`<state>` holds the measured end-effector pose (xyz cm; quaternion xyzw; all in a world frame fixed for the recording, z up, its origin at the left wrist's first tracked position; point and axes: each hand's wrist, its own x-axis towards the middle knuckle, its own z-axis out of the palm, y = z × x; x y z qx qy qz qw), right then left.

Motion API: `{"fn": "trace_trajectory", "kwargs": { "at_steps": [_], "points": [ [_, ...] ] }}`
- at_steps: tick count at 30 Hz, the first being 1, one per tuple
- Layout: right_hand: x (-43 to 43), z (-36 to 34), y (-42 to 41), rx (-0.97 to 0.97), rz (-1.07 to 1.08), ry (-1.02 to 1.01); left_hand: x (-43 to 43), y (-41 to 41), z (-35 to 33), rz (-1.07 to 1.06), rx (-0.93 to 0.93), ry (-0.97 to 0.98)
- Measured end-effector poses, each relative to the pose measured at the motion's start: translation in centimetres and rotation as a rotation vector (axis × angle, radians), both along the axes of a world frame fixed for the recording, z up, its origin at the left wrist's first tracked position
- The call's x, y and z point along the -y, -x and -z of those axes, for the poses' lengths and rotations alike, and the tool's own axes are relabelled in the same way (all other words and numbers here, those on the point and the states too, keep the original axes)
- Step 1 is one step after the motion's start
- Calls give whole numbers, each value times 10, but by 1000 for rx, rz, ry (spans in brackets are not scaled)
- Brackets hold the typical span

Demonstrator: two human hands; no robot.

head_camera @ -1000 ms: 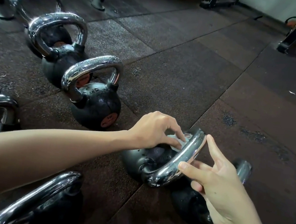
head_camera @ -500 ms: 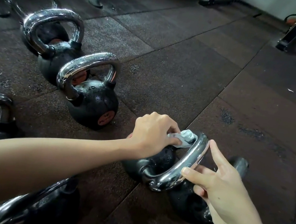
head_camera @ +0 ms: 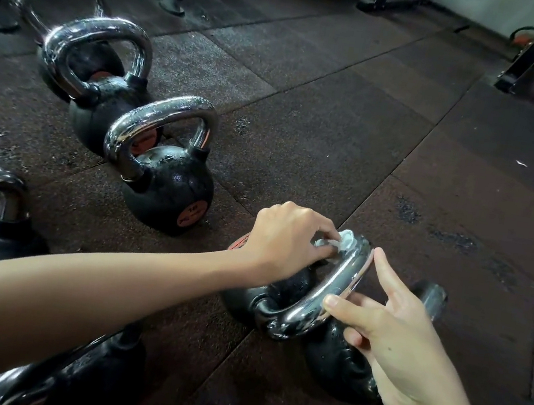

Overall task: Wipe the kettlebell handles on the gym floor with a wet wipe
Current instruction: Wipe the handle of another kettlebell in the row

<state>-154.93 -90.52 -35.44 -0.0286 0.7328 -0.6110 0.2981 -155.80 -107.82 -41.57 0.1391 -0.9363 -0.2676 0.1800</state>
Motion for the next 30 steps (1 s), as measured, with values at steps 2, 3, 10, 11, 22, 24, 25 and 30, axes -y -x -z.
{"fn": "trace_trajectory", "kwargs": {
  "at_steps": [2, 3, 10, 11, 22, 24, 25, 30],
  "points": [
    [1, 0, 0, 0, 6, 5, 4, 2, 3, -3, 37, -28],
    [1, 0, 1, 5, 12, 9, 5, 2, 6, 4, 48, -32],
    [0, 1, 1, 0, 14, 30, -2, 1, 7, 79, -3, -160],
    [0, 2, 1, -1, 15, 31, 0, 1, 8, 98, -23, -211],
    [7, 0, -1, -8, 1, 34, 19, -14, 11, 311, -17, -371],
    [9, 0, 0, -4, 4, 43, 18, -12, 13, 293, -7, -377],
    [10, 0, 1, -4, 6, 45, 18, -11, 13, 286, -10, -387],
    [12, -1, 1, 5, 6, 38, 28, -27, 10, 342, 9, -378]
  ]
}}
